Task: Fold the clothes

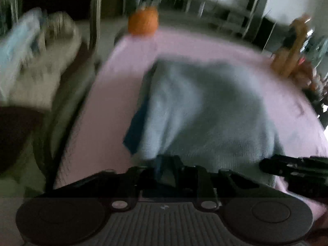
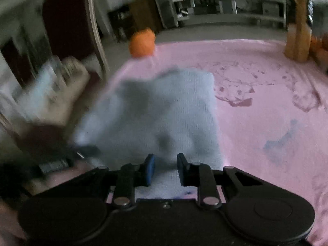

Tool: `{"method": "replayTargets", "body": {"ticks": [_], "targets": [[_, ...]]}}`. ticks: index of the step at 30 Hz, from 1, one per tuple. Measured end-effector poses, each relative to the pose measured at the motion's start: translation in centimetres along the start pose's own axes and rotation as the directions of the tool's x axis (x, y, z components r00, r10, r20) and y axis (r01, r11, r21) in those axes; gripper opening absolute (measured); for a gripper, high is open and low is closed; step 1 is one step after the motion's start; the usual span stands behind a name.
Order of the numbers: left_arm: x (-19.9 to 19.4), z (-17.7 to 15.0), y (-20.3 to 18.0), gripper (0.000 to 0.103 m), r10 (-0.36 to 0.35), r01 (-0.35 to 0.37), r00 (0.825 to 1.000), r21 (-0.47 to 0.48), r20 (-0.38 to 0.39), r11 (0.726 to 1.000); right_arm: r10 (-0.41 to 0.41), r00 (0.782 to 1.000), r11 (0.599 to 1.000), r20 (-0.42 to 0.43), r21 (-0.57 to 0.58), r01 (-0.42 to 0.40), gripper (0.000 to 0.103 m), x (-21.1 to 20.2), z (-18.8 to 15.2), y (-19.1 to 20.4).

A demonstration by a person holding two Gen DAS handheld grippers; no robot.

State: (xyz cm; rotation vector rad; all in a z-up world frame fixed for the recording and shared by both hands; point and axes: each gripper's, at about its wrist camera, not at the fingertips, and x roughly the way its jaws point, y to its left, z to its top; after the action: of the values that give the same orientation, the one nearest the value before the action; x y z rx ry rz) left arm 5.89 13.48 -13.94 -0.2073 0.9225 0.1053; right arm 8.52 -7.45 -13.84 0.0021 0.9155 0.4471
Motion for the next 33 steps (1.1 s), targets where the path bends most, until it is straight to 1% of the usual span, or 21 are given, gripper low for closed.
{"method": "replayTargets", "body": {"ticks": [2, 5, 6, 7, 8, 9, 11, 12, 13, 18, 19, 21, 22, 23, 24, 26, 27, 29, 31, 32, 33], "targets": [[0.3, -0.1, 0.4, 0.018, -0.011, 0.010, 1.000, -0.016, -0.021, 1.000, 0.009, 1.000, 0.999, 0.010, 0.032, -0.009, 0.023, 0.9, -0.6, -0.7], [-0.8, -0.2, 0.4, 0.015, -0.034, 0.034, 0.999, -0.010, 0.008, 0.999, 0.017, 1.000, 0.998, -0.020, 0.065, -0.016, 0.024, 0.4, 0.0, -1.0], [-1.6, -0.3, 0.3, 0.017, -0.056, 0.055, 0.998, 0.005, 0.032, 0.998, 0.021, 1.000, 0.997, -0.022, 0.078, -0.020, 0.024, -0.1, 0.1, -1.1], [-2.5, -0.2, 0.2, 0.025, -0.084, 0.083, 0.994, 0.018, 0.065, 0.996, 0.031, 0.999, 0.995, -0.020, 0.099, -0.029, 0.025, -0.6, 0.1, -1.4], [-3.5, -0.1, 0.2, 0.028, -0.116, 0.114, 0.988, 0.032, 0.104, 0.993, 0.042, 0.999, 0.992, -0.017, 0.117, -0.040, 0.026, -1.2, 0.3, -1.6], [-4.5, 0.0, 0.3, 0.033, -0.151, 0.147, 0.978, 0.038, 0.141, 0.988, 0.048, 0.999, 0.990, -0.010, 0.131, -0.046, 0.027, -1.8, 0.5, -1.9], [-5.6, 0.6, 0.6, 0.036, -0.190, 0.188, 0.962, 0.026, 0.197, 0.982, 0.050, 0.999, 0.986, 0.010, 0.156, -0.051, 0.029, -2.9, 1.1, -2.3], [-5.8, 1.0, 0.8, 0.036, -0.192, 0.192, 0.957, 0.018, 0.218, 0.981, 0.055, 0.998, 0.983, 0.019, 0.176, -0.057, 0.031, -3.4, 1.4, -2.6], [-5.6, 1.6, 0.9, 0.035, -0.176, 0.178, 0.958, 0.014, 0.225, 0.984, 0.061, 0.998, 0.977, 0.029, 0.201, -0.066, 0.033, -3.8, 1.9, -2.9], [-3.5, 5.4, 1.1, 0.028, -0.072, 0.070, 0.972, 0.015, 0.226, 0.997, 0.108, 0.993, 0.936, 0.043, 0.332, -0.116, 0.033, -4.7, 4.7, -4.2], [-2.8, 6.0, 1.2, 0.026, -0.057, 0.056, 0.976, 0.013, 0.208, 0.998, 0.109, 0.993, 0.936, 0.052, 0.331, -0.121, 0.033, -4.8, 5.4, -4.1], [-0.5, 6.8, 2.0, 0.027, -0.050, 0.054, 0.992, -0.027, 0.117, 0.998, 0.096, 0.993, 0.949, 0.075, 0.292, -0.114, 0.032, -4.6, 7.0, -3.5], [0.6, 6.8, 2.5, 0.025, -0.044, 0.048, 0.997, -0.062, 0.067, 0.997, 0.088, 0.992, 0.957, 0.088, 0.267, -0.108, 0.031, -4.5, 7.9, -3.1], [1.8, 6.7, 3.0, 0.025, -0.040, 0.042, 0.999, -0.101, 0.019, 0.994, 0.080, 0.992, 0.965, 0.094, 0.242, -0.101, 0.031, -4.1, 8.6, -2.7], [2.3, 6.5, 3.3, 0.029, -0.034, 0.034, 0.999, -0.125, -0.002, 0.992, 0.074, 0.993, 0.972, 0.095, 0.215, -0.093, 0.031, -3.6, 9.2, -2.1], [2.2, 6.2, 3.8, 0.029, -0.038, 0.036, 0.999, -0.147, -0.009, 0.988, 0.070, 0.994, 0.982, 0.087, 0.171, -0.084, 0.029, -2.0, 10.0, -1.1], [2.2, 5.9, 3.9, 0.033, -0.033, 0.031, 0.999, -0.149, -0.010, 0.988, 0.065, 0.995, 0.985, 0.082, 0.152, -0.077, 0.028, -1.1, 9.9, -0.7], [2.2, 5.5, 3.9, 0.034, -0.019, 0.018, 1.000, -0.143, -0.008, 0.990, 0.044, 0.996, 0.993, 0.073, 0.106, -0.051, 0.028, 0.7, 9.4, 0.1], [2.2, 5.4, 4.0, 0.037, -0.021, 0.020, 1.000, -0.149, -0.004, 0.989, -0.009, 0.999, 0.999, 0.041, 0.051, 0.007, 0.025, 2.9, 8.0, 0.6], [2.1, 5.4, 4.1, 0.039, -0.024, 0.023, 1.000, -0.160, -0.005, 0.987, -0.041, 0.998, 0.999, 0.057, 0.004, 0.041, 0.025, 3.8, 7.0, 0.9], [2.1, 5.3, 4.1, 0.040, -0.027, 0.025, 1.000, -0.171, -0.006, 0.985, -0.058, 0.996, 0.998, 0.063, -0.015, 0.059, 0.026, 4.2, 6.6, 1.0]]}}
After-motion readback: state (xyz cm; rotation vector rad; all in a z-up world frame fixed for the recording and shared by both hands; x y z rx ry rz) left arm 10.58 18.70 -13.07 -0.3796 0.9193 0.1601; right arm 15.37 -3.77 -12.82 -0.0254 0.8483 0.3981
